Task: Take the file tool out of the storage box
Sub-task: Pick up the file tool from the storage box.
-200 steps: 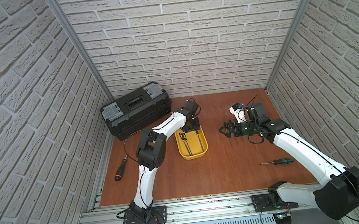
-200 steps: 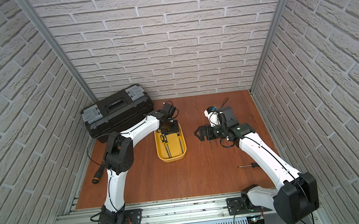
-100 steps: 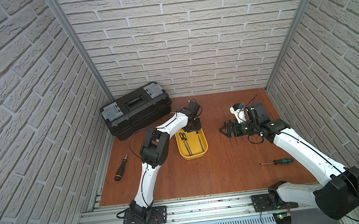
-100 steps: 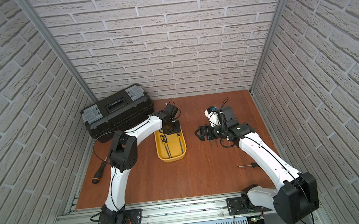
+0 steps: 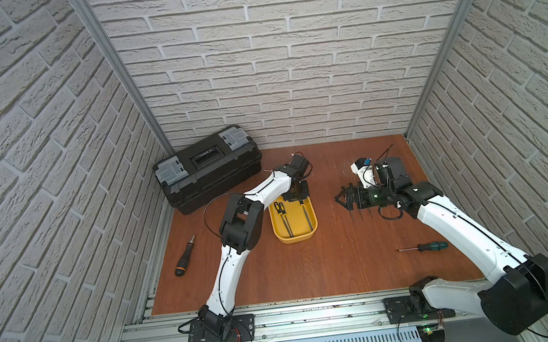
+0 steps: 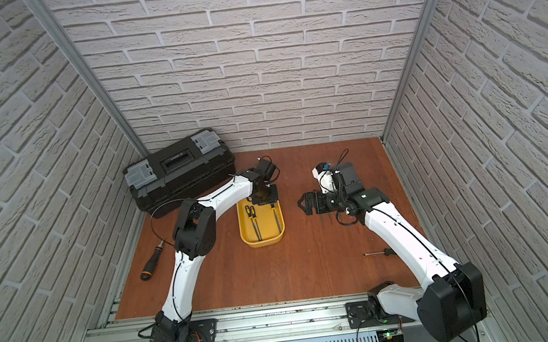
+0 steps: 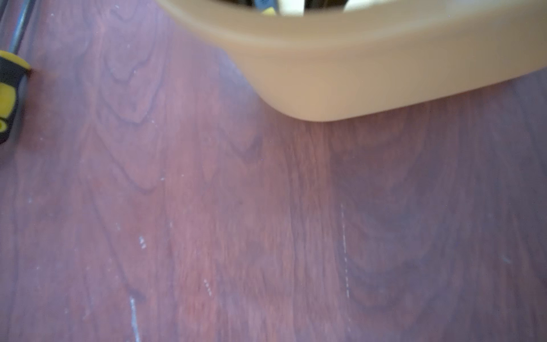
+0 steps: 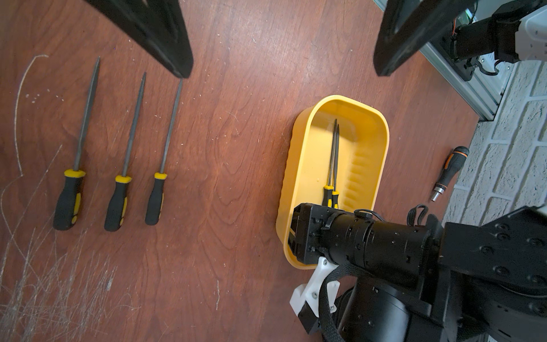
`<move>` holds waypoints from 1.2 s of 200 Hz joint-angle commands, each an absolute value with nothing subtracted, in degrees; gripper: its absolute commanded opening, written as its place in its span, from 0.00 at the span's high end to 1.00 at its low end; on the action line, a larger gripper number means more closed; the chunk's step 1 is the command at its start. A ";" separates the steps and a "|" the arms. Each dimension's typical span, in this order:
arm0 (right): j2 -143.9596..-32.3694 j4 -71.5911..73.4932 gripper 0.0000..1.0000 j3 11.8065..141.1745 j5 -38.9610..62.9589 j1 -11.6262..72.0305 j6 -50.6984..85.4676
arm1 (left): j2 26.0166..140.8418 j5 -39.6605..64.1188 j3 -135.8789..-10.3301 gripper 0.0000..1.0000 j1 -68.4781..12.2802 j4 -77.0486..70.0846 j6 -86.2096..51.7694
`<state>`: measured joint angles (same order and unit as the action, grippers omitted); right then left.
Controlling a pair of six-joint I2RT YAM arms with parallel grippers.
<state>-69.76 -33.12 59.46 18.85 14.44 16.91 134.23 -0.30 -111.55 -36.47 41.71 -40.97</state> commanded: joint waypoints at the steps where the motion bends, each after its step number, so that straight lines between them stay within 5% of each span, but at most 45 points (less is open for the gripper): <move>1: -69.76 -32.74 0.00 59.77 18.36 13.97 16.00 | 136.03 -1.69 -112.52 0.73 -36.91 43.84 -40.34; 144: -69.18 -32.14 0.01 57.68 20.96 13.89 15.85 | 122.25 1.62 -98.20 0.85 -34.92 32.46 -42.10; 200: -68.91 -26.84 0.34 56.06 24.71 14.10 21.04 | 113.23 5.47 -91.68 0.85 -34.28 25.40 -45.80; 240: -69.90 -22.73 0.44 54.72 26.55 15.25 24.36 | 108.55 7.53 -89.14 0.85 -34.10 21.07 -48.15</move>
<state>-69.87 -28.03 55.90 24.03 14.52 21.23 111.63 5.28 -90.74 -34.44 26.06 -46.13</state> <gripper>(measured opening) 0.575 0.198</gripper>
